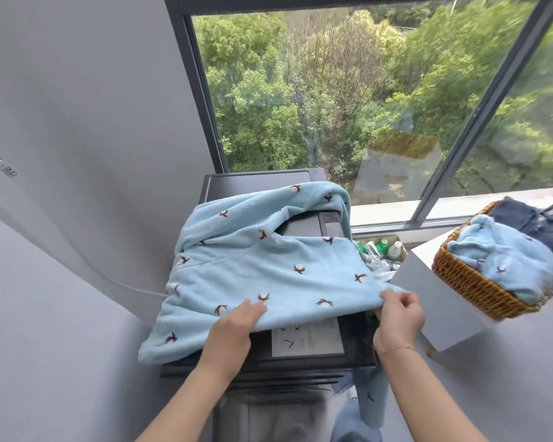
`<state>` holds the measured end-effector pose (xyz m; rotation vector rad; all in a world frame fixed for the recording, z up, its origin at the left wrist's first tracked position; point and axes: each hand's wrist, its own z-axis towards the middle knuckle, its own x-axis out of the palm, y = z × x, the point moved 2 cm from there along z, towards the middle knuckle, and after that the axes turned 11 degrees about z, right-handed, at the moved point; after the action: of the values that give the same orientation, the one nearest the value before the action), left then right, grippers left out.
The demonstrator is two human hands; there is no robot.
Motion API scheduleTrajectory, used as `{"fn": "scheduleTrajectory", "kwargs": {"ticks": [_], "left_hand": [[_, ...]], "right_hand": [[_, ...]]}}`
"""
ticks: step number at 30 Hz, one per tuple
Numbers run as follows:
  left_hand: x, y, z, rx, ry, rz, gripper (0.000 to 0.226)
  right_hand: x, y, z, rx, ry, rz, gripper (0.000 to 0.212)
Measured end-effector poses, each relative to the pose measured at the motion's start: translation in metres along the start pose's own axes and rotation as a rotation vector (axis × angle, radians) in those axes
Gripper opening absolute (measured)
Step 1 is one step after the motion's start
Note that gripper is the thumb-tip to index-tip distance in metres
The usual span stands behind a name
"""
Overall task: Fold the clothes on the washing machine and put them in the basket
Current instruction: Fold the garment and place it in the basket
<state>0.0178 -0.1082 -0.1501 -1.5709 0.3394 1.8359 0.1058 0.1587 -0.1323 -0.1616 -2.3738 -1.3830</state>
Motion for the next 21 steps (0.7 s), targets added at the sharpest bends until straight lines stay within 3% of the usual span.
{"fn": "scheduleTrajectory", "kwargs": {"ticks": [2,4,7,8,11,14,15,17,19,21], "left_hand": [[-0.014,-0.002,0.004,0.048,-0.049,0.072,0.092],[-0.012,0.004,-0.002,0.092,0.048,0.063,0.098],[0.004,0.011,-0.023,0.139,0.133,0.143,0.093],[0.006,0.014,-0.029,0.077,0.108,0.141,0.082],[-0.004,0.024,-0.029,-0.237,-0.030,0.011,0.045],[-0.016,0.035,-0.018,-0.328,0.002,-0.083,0.018],[-0.021,0.038,-0.009,-0.363,0.058,-0.153,0.013],[-0.021,0.047,0.004,-0.466,0.201,-0.240,0.029],[-0.017,0.056,0.007,-0.521,0.304,-0.235,0.030],[-0.010,0.060,-0.003,-0.576,0.267,-0.198,0.023]], "right_hand": [[-0.001,0.004,-0.004,0.001,-0.034,0.145,0.039],[-0.011,-0.009,0.003,0.070,-0.043,0.236,0.037],[-0.032,-0.034,0.013,0.315,-0.146,0.314,0.016],[-0.040,-0.041,0.014,0.329,-0.194,0.325,0.015],[-0.050,-0.035,0.026,0.324,-0.091,0.186,0.033],[-0.034,-0.026,0.017,0.385,-0.024,0.356,0.003],[-0.028,-0.023,0.018,0.306,0.004,0.340,0.018],[-0.011,-0.011,0.013,0.146,0.108,0.251,0.036],[0.001,-0.007,0.005,0.122,0.209,0.163,0.045],[-0.005,-0.018,0.009,0.158,0.120,0.130,0.045]]}}
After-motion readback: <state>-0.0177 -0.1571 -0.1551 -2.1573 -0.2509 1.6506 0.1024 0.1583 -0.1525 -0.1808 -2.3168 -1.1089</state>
